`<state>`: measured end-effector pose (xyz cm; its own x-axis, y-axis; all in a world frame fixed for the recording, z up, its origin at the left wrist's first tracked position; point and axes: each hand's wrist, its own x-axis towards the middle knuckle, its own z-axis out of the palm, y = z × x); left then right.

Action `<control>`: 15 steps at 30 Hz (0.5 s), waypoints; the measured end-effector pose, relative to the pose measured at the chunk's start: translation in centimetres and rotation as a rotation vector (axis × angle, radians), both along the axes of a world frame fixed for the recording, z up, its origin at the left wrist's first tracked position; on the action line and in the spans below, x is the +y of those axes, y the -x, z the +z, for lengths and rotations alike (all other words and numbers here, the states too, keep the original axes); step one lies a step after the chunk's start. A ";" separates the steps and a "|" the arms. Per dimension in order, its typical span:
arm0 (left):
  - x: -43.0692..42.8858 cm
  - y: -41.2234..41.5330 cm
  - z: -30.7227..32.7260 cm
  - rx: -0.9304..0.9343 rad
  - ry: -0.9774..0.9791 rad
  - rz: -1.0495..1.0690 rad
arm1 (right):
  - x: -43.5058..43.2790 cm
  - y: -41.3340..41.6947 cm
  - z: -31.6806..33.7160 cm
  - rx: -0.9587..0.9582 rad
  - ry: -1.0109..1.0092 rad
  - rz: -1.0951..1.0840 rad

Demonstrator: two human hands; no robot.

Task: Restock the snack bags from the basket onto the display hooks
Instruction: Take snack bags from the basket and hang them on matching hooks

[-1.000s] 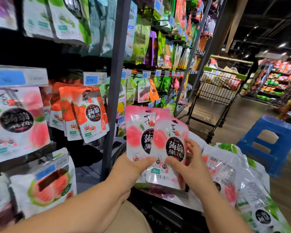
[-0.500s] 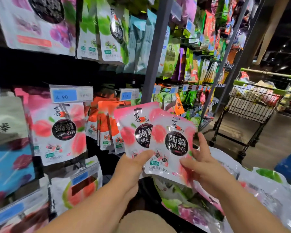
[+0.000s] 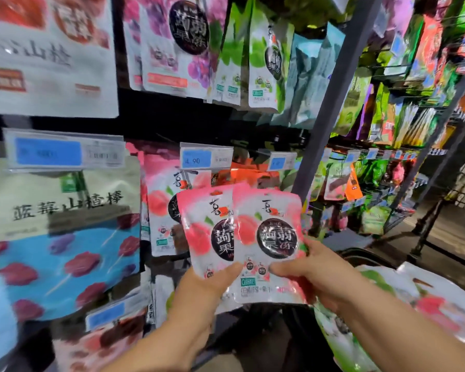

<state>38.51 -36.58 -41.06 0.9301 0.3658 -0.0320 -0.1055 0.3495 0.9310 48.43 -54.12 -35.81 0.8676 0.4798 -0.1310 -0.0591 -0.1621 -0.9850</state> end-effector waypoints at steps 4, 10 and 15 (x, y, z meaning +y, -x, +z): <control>3.2 1.9 -1.1 -0.026 -0.036 0.029 | 3.3 -0.8 -0.5 -0.050 -0.041 0.049; 7.0 3.7 -2.4 -0.028 0.011 0.080 | 6.4 -2.2 -0.7 -0.085 -0.046 0.173; 9.6 5.5 -3.3 -0.009 -0.033 0.095 | 7.7 -2.9 -0.8 -0.118 -0.035 0.248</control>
